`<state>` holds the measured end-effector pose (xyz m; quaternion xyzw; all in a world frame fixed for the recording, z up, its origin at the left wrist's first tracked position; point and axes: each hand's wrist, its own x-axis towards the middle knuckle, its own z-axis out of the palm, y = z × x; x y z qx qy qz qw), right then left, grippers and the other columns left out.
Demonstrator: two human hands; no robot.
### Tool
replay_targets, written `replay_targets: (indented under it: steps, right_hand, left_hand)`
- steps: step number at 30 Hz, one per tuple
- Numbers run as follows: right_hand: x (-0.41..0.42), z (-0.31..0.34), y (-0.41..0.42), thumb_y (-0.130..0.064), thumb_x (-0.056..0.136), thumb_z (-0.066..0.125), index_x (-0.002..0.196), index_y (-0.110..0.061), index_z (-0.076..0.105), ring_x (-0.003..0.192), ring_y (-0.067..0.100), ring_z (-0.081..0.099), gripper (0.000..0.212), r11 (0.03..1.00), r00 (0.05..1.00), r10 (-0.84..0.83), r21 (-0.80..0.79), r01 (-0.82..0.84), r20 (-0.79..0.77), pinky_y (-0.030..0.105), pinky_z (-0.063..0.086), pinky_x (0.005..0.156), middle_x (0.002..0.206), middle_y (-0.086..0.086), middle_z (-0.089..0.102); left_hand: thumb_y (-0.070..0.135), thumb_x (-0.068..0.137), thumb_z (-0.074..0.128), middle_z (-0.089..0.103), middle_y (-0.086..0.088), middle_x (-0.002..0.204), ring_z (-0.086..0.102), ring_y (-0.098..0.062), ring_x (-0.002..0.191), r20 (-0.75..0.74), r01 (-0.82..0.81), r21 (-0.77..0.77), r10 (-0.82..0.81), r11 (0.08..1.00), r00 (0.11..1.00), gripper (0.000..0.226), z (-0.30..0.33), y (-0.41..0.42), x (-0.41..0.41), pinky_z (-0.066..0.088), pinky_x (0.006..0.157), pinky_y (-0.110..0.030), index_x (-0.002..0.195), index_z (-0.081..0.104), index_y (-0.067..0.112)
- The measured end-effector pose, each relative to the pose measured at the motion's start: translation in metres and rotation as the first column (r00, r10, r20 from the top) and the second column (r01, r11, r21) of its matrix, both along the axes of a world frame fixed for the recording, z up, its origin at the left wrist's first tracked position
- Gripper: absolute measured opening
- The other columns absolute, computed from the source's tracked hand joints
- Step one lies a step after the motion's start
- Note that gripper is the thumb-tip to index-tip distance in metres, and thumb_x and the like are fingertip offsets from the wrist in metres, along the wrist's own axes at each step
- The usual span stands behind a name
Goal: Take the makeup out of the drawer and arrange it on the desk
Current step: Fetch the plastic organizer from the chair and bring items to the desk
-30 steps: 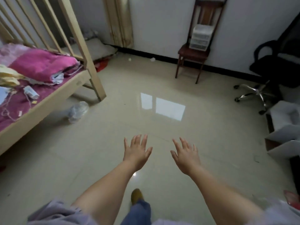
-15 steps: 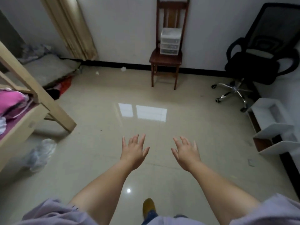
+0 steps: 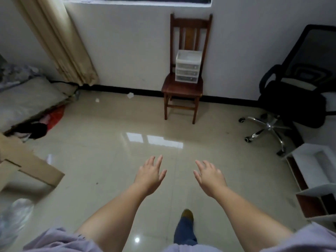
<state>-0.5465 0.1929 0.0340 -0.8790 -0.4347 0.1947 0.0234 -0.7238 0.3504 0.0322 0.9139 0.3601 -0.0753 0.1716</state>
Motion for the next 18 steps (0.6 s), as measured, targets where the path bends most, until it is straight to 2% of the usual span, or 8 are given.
replay_targets:
  steps: [4,8,18]
  right_hand:
    - [0.086,0.010,0.068,-0.046,0.098,0.027,0.146,-0.025,0.025,0.134,0.025,0.033,0.052,0.999,0.998,0.042,-0.023,-0.041,0.050,0.038,0.033,0.103,0.149,0.007,0.032]
    - [0.150,0.015,0.125,-0.047,0.099,0.026,0.146,-0.025,0.024,0.134,0.026,0.032,0.052,0.999,0.998,0.034,-0.039,-0.032,0.051,0.039,0.033,0.102,0.149,0.007,0.031]
    - [0.294,-0.004,0.301,-0.047,0.099,0.023,0.147,-0.024,0.021,0.132,0.025,0.034,0.053,0.997,0.996,-0.036,-0.063,0.041,0.079,0.039,0.035,0.099,0.148,0.005,0.031]
  left_hand:
    - [0.050,0.097,0.028,0.021,-0.010,0.153,0.021,-0.025,0.140,0.009,-0.028,0.030,0.028,0.999,1.000,0.062,0.010,0.064,0.081,0.027,0.108,-0.040,0.149,0.009,0.023]
    - [0.050,0.097,0.028,0.026,-0.009,0.150,0.027,-0.025,0.137,-0.008,-0.028,0.052,0.028,0.998,1.000,0.062,0.017,0.119,0.140,0.032,0.103,-0.040,0.149,0.011,0.021]
    - [0.051,0.097,0.026,0.023,-0.010,0.153,0.025,-0.025,0.139,-0.045,0.059,0.095,-0.054,0.994,0.997,0.063,0.003,0.314,0.285,0.029,0.107,-0.039,0.150,0.008,0.022]
